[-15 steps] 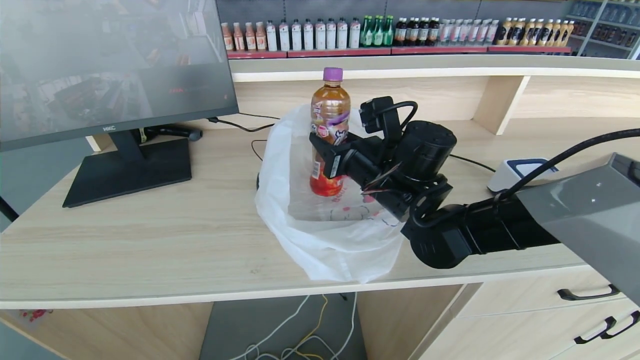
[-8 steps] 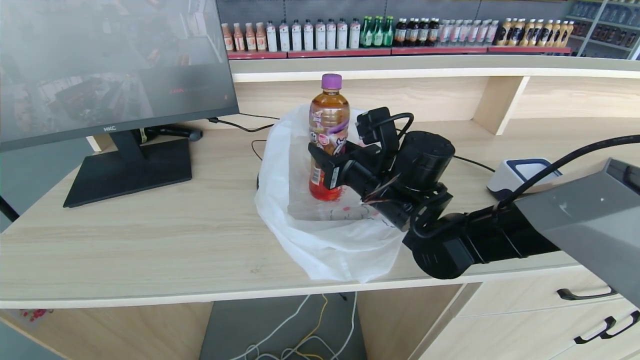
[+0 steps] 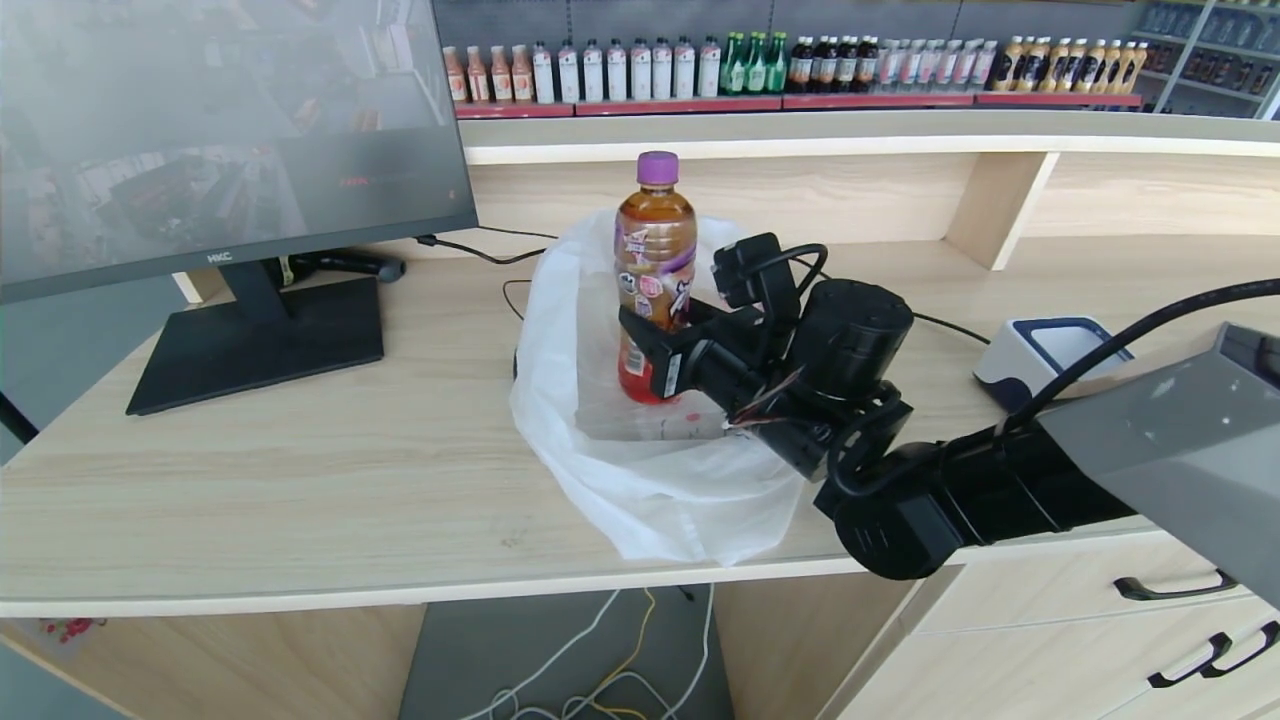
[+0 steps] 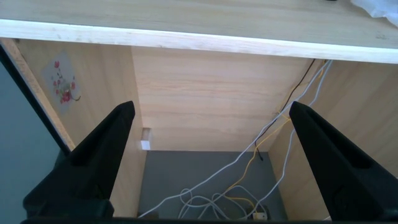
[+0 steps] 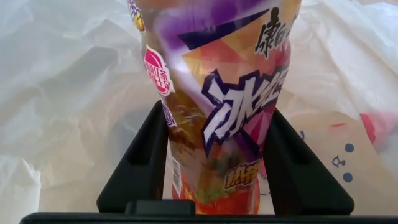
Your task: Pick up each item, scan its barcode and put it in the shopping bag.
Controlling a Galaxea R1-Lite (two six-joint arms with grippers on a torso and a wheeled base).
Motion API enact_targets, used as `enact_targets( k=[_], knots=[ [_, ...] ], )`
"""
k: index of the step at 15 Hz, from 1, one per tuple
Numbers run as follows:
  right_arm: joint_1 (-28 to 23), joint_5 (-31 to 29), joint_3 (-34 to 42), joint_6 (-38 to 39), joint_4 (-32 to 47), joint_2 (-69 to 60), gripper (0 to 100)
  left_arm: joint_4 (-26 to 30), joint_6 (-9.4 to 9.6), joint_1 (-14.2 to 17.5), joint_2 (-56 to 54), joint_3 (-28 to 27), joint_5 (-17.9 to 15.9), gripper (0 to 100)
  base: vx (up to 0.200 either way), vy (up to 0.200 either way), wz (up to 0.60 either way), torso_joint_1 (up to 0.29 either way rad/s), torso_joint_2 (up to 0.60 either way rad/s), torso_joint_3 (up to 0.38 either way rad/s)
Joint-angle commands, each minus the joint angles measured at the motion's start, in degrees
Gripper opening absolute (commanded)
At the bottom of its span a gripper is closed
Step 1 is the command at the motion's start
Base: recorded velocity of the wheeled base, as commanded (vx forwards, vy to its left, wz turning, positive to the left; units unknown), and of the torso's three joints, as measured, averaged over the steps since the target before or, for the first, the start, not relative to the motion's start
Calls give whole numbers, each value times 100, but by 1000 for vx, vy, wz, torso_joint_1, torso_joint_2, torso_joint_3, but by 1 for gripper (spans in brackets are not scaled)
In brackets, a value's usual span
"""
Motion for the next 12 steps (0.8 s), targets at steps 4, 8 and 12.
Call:
enact_targets(
  k=[4,8,12],
  knots=[
    [73,-9,115,-4,-9,-151,0,-1,-10,1,1,0,0,100,0,0,0,0,0,0],
    [73,-18,335,-13,-18,-344,0,-1,-10,1,1,0,0,100,0,0,0,0,0,0],
    [64,-18,589,-74,-9,-643,100,-10,-19,1,1,0,0,100,0,0,0,0,0,0]
  ],
)
